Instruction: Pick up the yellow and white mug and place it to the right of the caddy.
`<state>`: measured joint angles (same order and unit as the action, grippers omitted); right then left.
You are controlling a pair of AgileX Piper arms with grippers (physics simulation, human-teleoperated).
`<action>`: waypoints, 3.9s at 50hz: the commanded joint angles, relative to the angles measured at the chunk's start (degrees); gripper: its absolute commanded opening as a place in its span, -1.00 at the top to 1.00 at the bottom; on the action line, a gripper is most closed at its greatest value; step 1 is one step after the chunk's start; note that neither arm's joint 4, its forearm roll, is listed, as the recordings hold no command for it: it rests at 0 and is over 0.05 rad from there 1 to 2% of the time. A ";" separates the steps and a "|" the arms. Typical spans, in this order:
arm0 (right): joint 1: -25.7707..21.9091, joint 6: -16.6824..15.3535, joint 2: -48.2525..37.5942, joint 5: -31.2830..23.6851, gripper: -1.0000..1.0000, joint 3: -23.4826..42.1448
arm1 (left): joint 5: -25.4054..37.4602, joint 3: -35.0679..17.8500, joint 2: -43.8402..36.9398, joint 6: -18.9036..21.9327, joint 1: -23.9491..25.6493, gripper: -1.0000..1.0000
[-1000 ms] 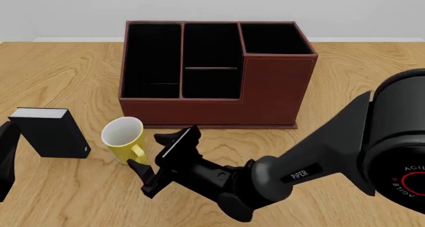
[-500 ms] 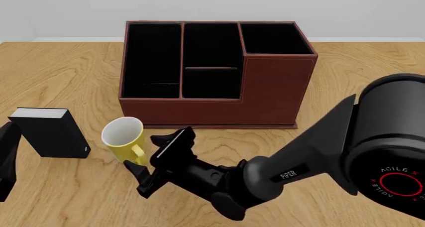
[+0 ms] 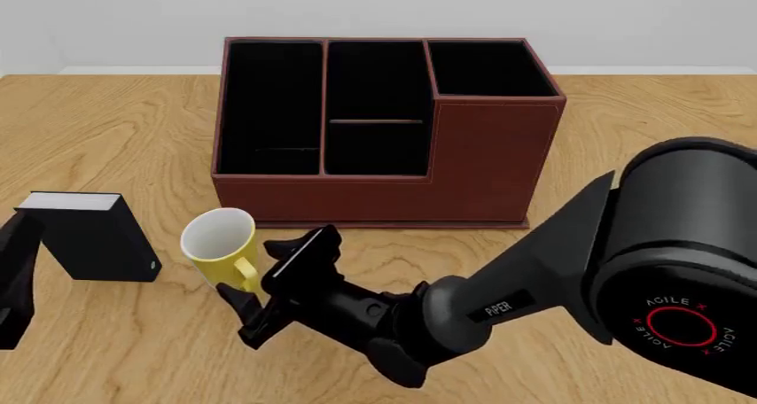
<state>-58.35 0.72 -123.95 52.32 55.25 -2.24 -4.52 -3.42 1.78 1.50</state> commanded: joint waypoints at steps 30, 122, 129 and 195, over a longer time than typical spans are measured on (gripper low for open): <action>0.82 -0.43 1.50 0.48 1.00 -2.44 | 4.49 -2.40 2.98 -0.25 1.00 -1.00; -0.44 -15.48 43.24 -7.85 1.00 -23.68 | 9.49 -9.85 3.41 -1.11 1.53 -1.00; -0.45 -17.47 47.06 -9.99 1.00 -24.19 | 10.07 -10.75 3.41 -1.43 1.00 -1.00; 6.83 -25.06 70.14 -21.97 1.00 -27.59 | 9.63 -10.17 3.42 -1.65 2.50 -1.00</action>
<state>-53.15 -24.10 -57.72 32.41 27.41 7.30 -14.56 -0.01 0.08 3.91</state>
